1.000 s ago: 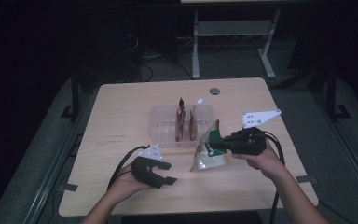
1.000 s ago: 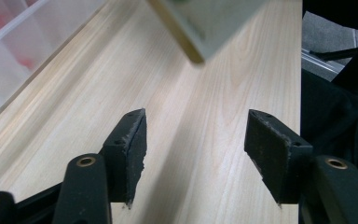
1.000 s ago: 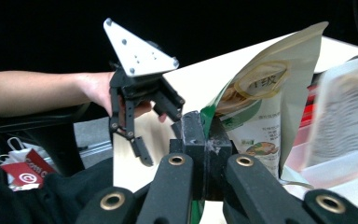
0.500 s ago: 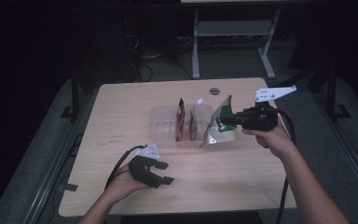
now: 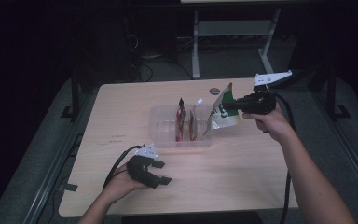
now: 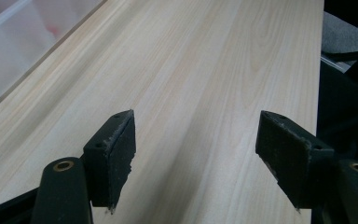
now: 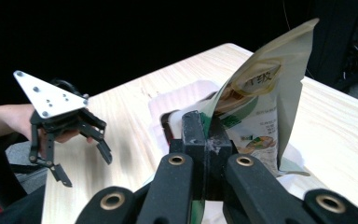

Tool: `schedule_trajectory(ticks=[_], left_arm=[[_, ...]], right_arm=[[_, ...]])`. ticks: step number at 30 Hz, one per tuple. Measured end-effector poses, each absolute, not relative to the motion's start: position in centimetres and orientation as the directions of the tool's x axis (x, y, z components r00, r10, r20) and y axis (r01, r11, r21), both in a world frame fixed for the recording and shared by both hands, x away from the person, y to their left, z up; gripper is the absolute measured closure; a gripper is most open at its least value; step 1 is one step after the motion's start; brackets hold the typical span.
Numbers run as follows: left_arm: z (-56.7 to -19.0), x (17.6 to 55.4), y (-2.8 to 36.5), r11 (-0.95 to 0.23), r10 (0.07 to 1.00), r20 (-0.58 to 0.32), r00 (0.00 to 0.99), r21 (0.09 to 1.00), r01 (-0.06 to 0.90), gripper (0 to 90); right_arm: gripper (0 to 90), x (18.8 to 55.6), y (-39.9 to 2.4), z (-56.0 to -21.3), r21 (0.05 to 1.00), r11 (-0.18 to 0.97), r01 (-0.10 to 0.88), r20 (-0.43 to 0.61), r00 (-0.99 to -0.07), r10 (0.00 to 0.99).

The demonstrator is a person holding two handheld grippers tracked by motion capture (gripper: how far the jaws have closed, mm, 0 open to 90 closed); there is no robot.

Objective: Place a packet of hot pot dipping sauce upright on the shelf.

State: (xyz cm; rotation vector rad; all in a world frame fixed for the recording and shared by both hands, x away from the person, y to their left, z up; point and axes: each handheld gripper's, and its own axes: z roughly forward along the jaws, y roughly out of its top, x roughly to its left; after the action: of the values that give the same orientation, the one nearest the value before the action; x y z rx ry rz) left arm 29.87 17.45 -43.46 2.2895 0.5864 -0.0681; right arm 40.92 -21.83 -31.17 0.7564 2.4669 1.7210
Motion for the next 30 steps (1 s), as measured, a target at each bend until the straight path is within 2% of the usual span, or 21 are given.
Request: schedule_trajectory(ticks=[9,21,30], left_arm=[[-43.7,29.6,17.8,-0.611,0.395,-0.215,0.893,0.664,0.43,27.4],[-43.6,29.7,17.5,-0.614,0.386,-0.218,0.896,0.664,0.426,27.2],[-43.7,29.7,17.5,-0.614,0.386,-0.22,0.896,0.663,0.428,27.0]], right_arm=[[90.0,42.1,-22.5,-32.8,0.885,0.232,0.403,0.275,-0.857,0.436],[90.0,41.4,-23.4,-31.7,0.886,0.257,0.386,0.243,-0.858,0.452],[90.0,41.8,-21.7,-34.4,0.856,0.294,0.424,0.27,-0.854,0.445]])
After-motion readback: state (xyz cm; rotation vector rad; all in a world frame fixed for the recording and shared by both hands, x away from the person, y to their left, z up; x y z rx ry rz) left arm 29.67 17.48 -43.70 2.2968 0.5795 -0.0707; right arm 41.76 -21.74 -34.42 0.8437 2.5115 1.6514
